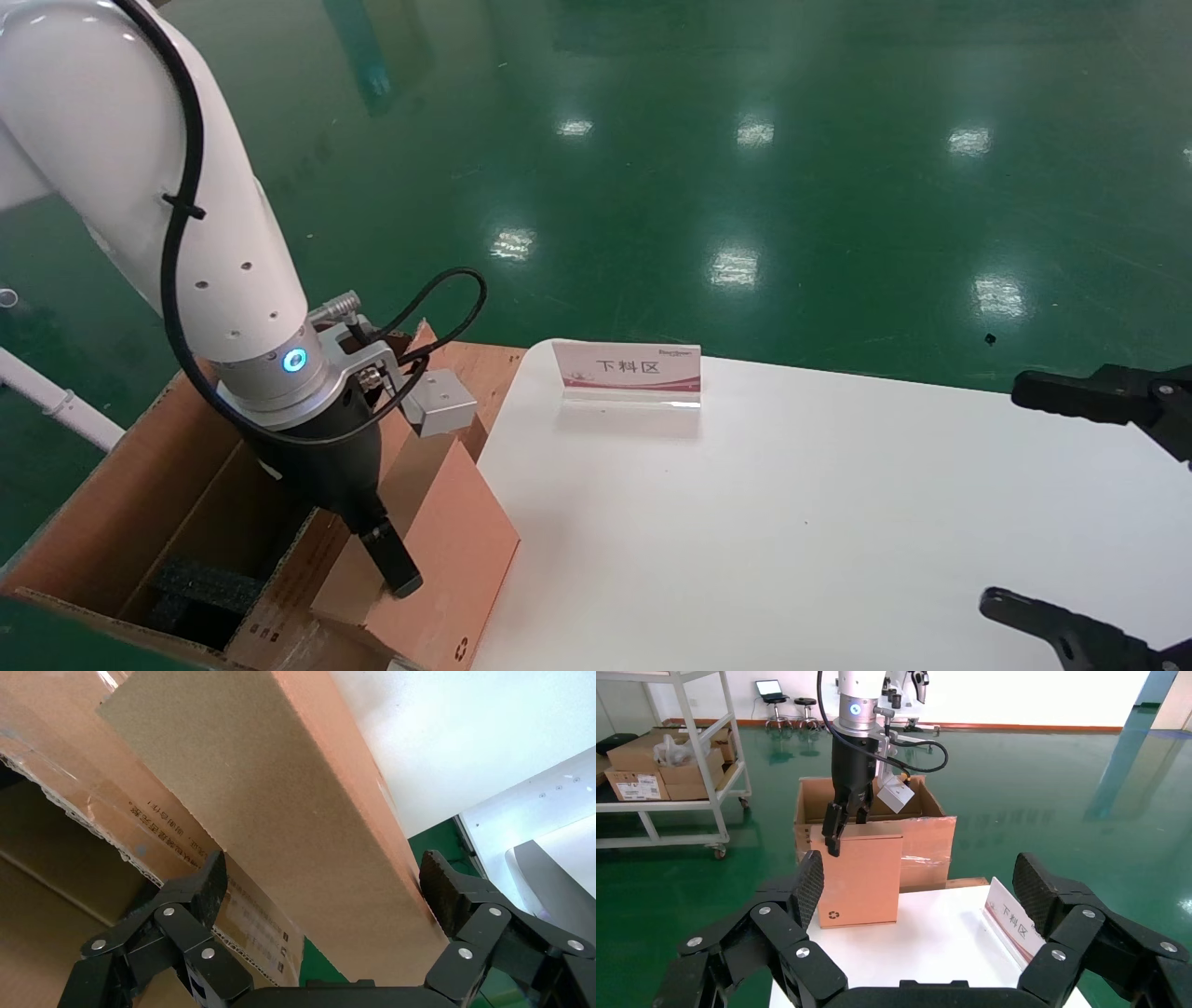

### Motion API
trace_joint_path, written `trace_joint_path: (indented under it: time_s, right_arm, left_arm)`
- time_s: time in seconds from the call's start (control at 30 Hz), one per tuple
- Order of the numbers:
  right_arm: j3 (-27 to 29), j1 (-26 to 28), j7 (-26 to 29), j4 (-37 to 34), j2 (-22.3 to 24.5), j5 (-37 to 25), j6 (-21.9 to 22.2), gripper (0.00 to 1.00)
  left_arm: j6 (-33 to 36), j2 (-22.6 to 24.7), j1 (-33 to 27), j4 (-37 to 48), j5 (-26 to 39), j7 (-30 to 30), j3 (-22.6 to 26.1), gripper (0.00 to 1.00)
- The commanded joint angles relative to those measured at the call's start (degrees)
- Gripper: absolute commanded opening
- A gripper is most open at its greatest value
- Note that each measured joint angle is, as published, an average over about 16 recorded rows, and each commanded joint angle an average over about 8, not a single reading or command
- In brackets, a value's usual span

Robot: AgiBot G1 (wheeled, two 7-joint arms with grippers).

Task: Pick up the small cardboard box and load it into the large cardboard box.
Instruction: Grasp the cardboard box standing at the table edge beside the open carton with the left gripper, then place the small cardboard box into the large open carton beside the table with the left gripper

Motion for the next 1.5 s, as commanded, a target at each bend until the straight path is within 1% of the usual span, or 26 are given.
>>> trace_joint_path:
  time_s: [0.03, 0.23, 0.27, 0.3, 1.33, 1.5]
  right_arm:
    - [0.0, 0.0, 0.0, 0.0, 0.0, 0.0, 0.0, 0.93]
    - [0.0, 0.0, 0.0, 0.0, 0.0, 0.0, 0.0, 0.18]
    - [0.0, 0.0, 0.0, 0.0, 0.0, 0.0, 0.0, 0.06]
    - [0.0, 0.0, 0.0, 0.0, 0.0, 0.0, 0.0, 0.0]
    - [0.0, 0.0, 0.0, 0.0, 0.0, 0.0, 0.0, 0.0]
    - [0.0, 0.0, 0.0, 0.0, 0.0, 0.0, 0.0, 0.63]
  left_arm:
    - [-0.1, 0.1, 0.1, 0.0, 0.2, 0.0, 0.2, 0.75]
    - [0.0, 0.1, 0.0, 0.0, 0.1, 0.0, 0.0, 0.0]
    - [0.0, 0.1, 0.0, 0.0, 0.1, 0.0, 0.0, 0.0]
    - [0.0, 0.0, 0.0, 0.0, 0.1, 0.0, 0.0, 0.0]
    - [0.1, -0.1, -0.1, 0.2, -0.1, 0.1, -0.2, 0.0]
    - [0.3, -0.5, -1.0, 1.0, -0.5, 1.0, -0.8, 0.0]
